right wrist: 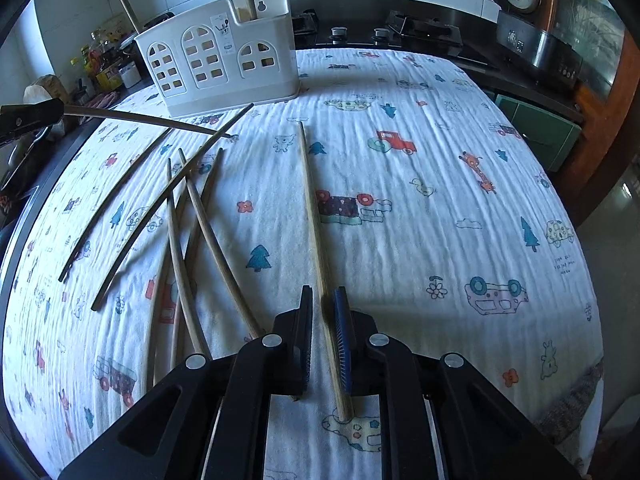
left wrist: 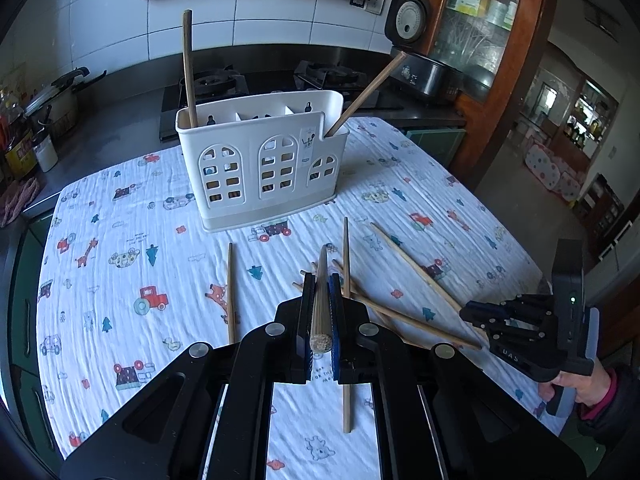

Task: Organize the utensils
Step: 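Lift the chopsticks with the left tool while the right tool grasps and lifts a chopstick, then carry the held chopsticks toward the white holder with both tools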

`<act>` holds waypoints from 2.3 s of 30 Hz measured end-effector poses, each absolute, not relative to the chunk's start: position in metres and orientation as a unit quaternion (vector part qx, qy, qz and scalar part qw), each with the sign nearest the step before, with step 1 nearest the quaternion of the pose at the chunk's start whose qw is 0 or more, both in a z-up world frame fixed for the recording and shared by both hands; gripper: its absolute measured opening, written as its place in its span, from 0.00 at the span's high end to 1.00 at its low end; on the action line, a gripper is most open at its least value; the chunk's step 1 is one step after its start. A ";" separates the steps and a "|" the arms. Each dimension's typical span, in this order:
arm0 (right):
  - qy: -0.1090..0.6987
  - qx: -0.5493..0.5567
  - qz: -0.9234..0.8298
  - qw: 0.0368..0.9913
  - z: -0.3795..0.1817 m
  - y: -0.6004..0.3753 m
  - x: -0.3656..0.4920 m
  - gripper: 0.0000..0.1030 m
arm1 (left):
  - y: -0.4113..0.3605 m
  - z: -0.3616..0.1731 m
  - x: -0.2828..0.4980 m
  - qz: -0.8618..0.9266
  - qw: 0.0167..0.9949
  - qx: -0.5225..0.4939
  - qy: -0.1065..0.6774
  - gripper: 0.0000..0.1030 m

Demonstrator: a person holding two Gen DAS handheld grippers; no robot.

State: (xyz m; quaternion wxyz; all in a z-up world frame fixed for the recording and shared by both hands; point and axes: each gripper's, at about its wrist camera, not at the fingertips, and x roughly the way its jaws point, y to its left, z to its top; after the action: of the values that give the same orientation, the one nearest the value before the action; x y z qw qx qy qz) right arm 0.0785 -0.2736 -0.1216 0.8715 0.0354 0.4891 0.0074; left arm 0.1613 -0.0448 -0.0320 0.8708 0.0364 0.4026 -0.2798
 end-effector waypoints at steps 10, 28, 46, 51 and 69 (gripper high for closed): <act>0.488 0.014 0.012 0.873 -0.127 -0.272 0.078 0.93 | -0.045 -0.031 0.163 -0.279 0.871 0.037 0.402 0.95; 0.385 -0.030 0.026 0.922 -0.018 -0.263 0.075 0.94 | -0.048 -0.023 0.173 -0.277 0.874 0.052 0.396 0.95; 0.372 0.007 0.078 0.925 0.087 -0.283 0.162 0.93 | -0.043 0.034 0.195 -0.288 0.883 0.065 0.366 0.95; 0.373 -0.002 0.095 0.923 0.120 -0.281 0.185 0.93 | -0.041 0.070 0.198 -0.292 0.892 0.073 0.339 0.95; 0.421 -0.052 0.107 0.899 0.133 -0.251 0.246 0.93 | -0.040 0.148 0.245 -0.225 0.936 0.099 0.252 0.95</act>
State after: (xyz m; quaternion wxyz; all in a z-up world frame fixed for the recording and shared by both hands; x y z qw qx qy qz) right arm 0.2456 -0.2511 0.1328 0.8990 -0.0518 0.4214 0.1075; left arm 0.2452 -0.0398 0.1480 0.9360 0.0989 0.2516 -0.2253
